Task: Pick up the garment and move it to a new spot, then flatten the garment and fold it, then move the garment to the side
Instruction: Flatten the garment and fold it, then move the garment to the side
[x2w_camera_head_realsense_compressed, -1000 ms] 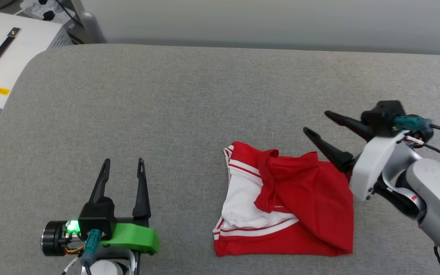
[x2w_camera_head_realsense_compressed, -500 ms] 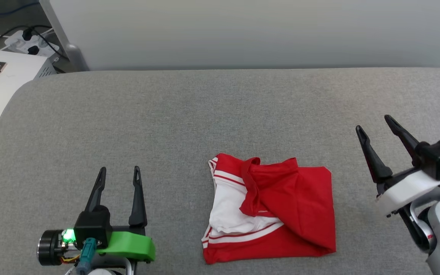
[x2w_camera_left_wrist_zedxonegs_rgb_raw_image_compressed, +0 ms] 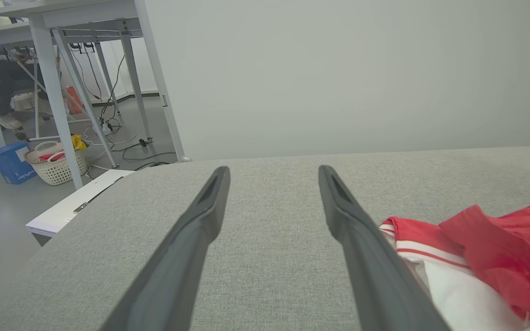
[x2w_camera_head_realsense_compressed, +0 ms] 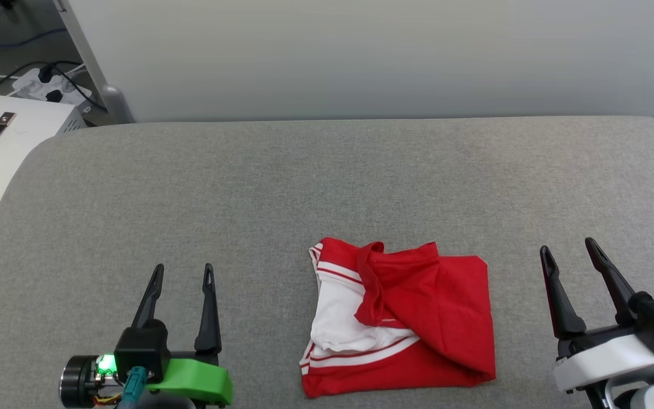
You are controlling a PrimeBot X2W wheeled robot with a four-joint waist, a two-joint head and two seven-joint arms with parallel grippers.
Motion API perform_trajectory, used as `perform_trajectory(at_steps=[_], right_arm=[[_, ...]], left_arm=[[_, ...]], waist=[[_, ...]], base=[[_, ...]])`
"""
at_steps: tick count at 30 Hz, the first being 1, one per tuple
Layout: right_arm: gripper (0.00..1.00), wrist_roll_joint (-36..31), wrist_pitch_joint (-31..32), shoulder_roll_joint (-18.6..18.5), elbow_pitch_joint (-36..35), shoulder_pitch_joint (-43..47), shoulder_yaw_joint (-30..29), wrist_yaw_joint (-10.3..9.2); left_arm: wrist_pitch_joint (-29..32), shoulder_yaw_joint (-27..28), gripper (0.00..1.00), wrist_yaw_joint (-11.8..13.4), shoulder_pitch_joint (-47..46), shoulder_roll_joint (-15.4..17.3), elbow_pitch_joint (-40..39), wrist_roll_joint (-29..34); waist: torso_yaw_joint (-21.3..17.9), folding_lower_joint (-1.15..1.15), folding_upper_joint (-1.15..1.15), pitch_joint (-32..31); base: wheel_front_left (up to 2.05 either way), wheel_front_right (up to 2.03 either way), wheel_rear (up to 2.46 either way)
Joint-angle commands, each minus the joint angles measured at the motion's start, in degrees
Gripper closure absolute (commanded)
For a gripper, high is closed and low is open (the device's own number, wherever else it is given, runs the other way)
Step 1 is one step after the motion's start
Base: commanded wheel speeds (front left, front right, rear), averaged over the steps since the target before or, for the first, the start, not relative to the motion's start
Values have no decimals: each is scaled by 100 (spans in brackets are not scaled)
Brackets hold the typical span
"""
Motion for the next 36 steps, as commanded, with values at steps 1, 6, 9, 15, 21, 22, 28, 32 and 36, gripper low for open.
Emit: perform_trajectory(at_steps=[1,6,9,15,21,22,28,32,36], right_arm=[[0,-49,-42,57,-100,128,-77,-4],[0,-97,-42,212,-261,427,-237,-4],[0,-133,-42,284,-311,535,-270,-4],[0,-160,-42,357,-336,608,-285,-4],[0,-189,-42,286,-357,487,-280,-4],[0,-189,-42,263,-374,439,-301,-4],[0,-152,-42,-31,-465,-109,-423,-4],[0,-45,341,-485,-334,-616,-216,-4],[0,462,1283,-938,-156,-1119,88,-4]], left_arm=[[-34,14,0,-33,111,7,19,-12],[-34,34,0,-69,156,5,76,-45],[-34,46,0,-105,182,10,101,-63],[-34,79,0,-137,185,7,137,-82],[-34,82,0,-134,151,0,148,-62],[-34,77,0,-135,139,-1,153,-61],[-34,38,0,-146,27,-11,211,-51],[-34,36,0,-137,-15,-16,246,-48],[-34,32,0,-128,-46,-22,270,-51]], waist=[[23,0,0,-16],[71,0,0,-46],[92,0,0,-57],[126,0,0,-58],[166,0,0,6],[180,0,0,23],[271,0,0,134],[307,0,0,174],[345,0,0,233]], base=[[0,0,0],[0,0,0],[0,0,0],[0,0,0],[0,0,0],[0,0,0],[0,0,0],[0,0,0],[0,0,0]])
